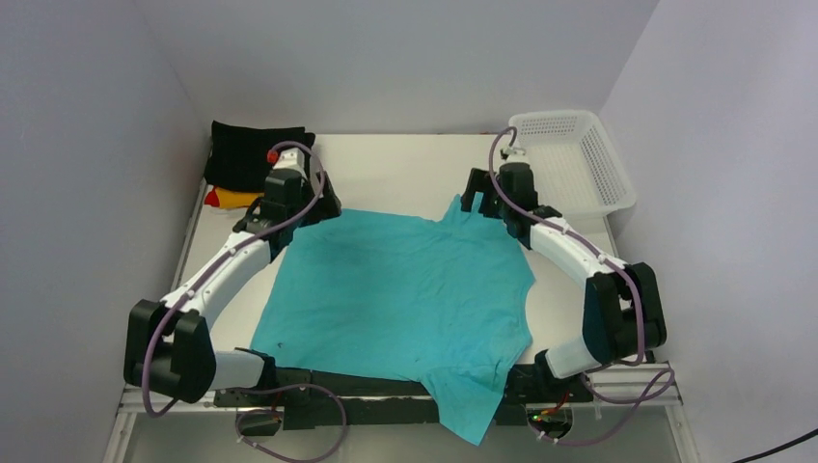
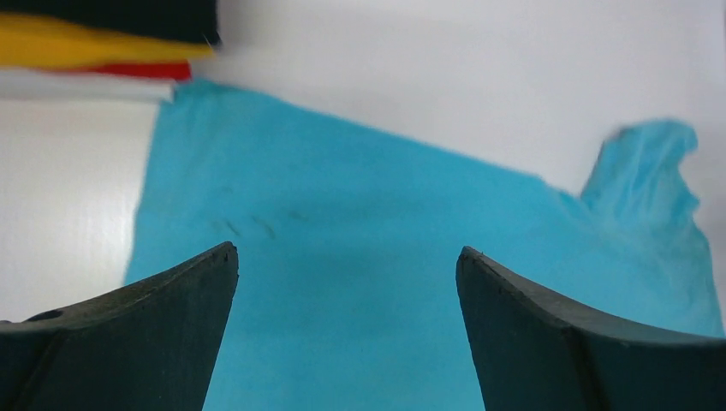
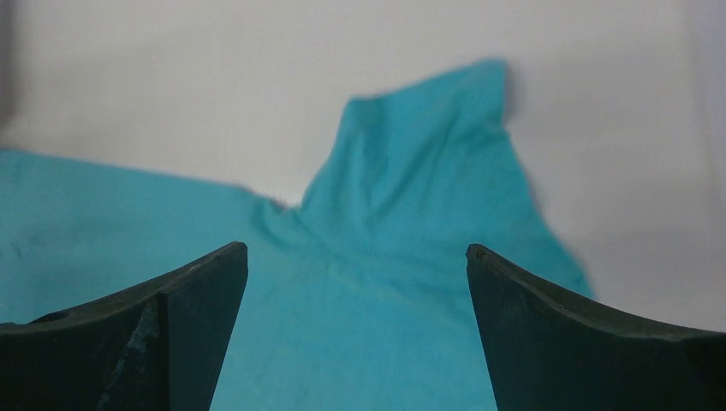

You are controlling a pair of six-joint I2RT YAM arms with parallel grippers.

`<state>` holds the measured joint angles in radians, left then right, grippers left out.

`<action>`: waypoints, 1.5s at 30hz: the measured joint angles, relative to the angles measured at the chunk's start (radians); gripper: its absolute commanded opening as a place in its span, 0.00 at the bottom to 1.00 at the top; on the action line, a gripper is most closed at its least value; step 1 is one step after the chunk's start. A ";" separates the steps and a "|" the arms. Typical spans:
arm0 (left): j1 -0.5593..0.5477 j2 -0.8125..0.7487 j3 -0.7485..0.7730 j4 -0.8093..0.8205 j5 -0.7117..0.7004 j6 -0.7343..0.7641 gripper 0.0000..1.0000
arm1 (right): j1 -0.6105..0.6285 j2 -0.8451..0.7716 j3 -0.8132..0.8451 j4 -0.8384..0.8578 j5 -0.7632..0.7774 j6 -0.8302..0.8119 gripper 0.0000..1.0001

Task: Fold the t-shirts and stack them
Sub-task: Flatten out the tshirt

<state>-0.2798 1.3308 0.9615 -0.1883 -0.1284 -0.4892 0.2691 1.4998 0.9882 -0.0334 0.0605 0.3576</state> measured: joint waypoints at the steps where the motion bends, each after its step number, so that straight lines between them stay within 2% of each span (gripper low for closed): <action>1: -0.005 -0.022 -0.035 0.009 0.026 -0.003 0.99 | 0.011 -0.017 -0.032 -0.014 -0.008 0.014 1.00; 4: -0.019 -0.037 -0.117 0.029 0.089 -0.007 0.99 | 0.027 -0.021 -0.098 -0.062 -0.027 0.043 1.00; 7: -0.029 0.013 -0.161 0.046 0.143 -0.021 0.99 | 0.029 0.039 -0.113 -0.128 -0.031 0.063 1.00; 13: -0.031 0.208 -0.140 0.077 0.167 -0.048 0.99 | 0.031 0.232 0.002 -0.214 0.038 0.084 1.00; 17: -0.030 0.360 -0.031 0.077 0.158 -0.058 0.99 | 0.023 0.343 0.130 -0.250 0.087 0.084 1.00; 29: -0.015 0.653 0.322 0.092 0.170 -0.103 0.99 | -0.058 0.603 0.502 -0.364 0.140 0.030 1.00; 36: 0.003 0.731 0.439 0.060 0.180 -0.138 0.99 | -0.093 0.775 0.769 -0.401 0.111 -0.055 1.00; 39: 0.009 0.743 0.460 0.052 0.183 -0.143 1.00 | -0.104 0.804 0.818 -0.402 0.088 -0.083 1.00; 45: 0.010 0.759 0.517 -0.009 0.177 -0.124 0.99 | -0.108 0.794 0.816 -0.403 0.059 -0.108 1.00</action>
<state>-0.2695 2.0895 1.4788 -0.1974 0.0486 -0.6128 0.1616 2.2940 1.8038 -0.4366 0.1196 0.2501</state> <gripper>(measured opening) 0.994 0.997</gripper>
